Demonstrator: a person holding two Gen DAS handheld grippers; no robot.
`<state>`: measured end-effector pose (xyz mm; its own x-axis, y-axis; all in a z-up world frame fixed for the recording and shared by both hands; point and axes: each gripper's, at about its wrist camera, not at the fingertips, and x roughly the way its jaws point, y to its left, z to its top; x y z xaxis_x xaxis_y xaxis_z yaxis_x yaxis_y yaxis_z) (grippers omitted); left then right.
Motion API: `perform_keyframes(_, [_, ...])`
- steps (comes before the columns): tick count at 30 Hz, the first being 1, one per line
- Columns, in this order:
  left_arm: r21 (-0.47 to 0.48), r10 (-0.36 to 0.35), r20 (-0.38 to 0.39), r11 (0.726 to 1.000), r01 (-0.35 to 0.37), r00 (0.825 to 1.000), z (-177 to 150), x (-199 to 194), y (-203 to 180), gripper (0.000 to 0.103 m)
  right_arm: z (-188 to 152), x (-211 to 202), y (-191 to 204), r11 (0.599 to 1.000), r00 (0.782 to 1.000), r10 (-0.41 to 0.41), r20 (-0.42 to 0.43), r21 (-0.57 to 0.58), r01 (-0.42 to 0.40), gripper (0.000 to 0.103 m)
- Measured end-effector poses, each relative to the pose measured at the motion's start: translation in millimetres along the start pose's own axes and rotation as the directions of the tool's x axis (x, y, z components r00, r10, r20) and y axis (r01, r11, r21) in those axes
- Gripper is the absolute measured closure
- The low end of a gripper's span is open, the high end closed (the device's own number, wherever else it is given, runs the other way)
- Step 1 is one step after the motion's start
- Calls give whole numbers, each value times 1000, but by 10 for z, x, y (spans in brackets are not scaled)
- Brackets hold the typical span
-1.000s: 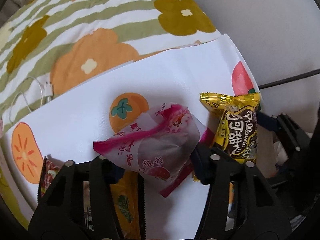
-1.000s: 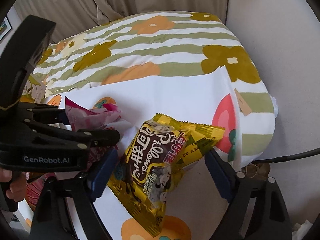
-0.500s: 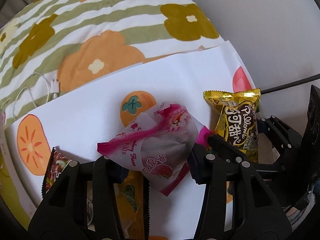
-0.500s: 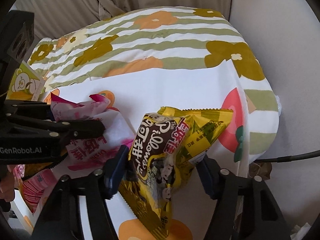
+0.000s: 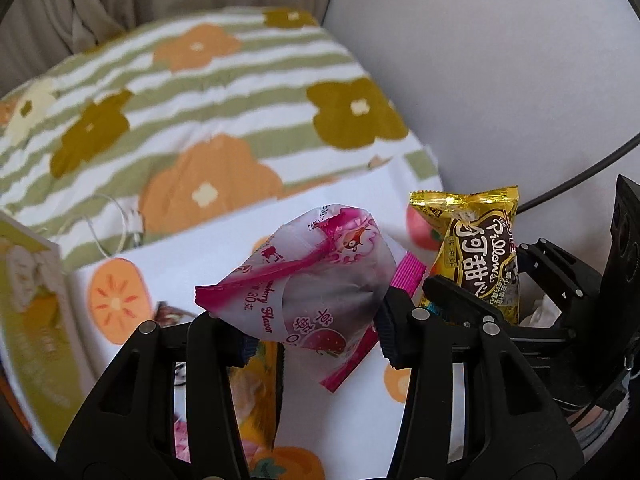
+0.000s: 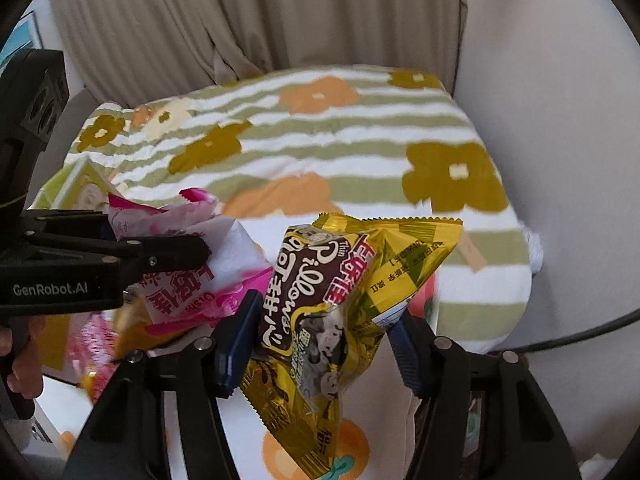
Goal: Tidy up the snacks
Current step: 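Carry the candy bag and Pillows bag over the box with both grippers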
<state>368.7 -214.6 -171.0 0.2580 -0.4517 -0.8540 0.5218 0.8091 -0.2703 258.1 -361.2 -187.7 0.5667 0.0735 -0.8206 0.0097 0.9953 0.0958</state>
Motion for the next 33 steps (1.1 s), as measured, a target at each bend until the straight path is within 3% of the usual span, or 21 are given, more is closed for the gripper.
perform_keyframes(10, [-60, 60, 187, 997, -49, 981, -172, -1267, 339, 60, 330, -845, 732, 992, 987, 87, 137, -102, -73, 47])
perform_keyframes(17, [-165, 164, 272, 979, -121, 948, -503, -2043, 967, 60, 521, -1039, 1469, 964, 962, 215, 169, -197, -181, 47])
perform_keyframes(26, [-303, 291, 287, 932, -202, 913, -995, -2663, 1924, 60, 647, -893, 2459, 909, 932, 338, 130, -301, -288, 47])
perform_keyframes(33, [-351, 319, 248, 910, -222, 915, -1135, -2735, 2627, 60, 673, -642, 3025, 891, 930, 361, 76, -324, -319, 47])
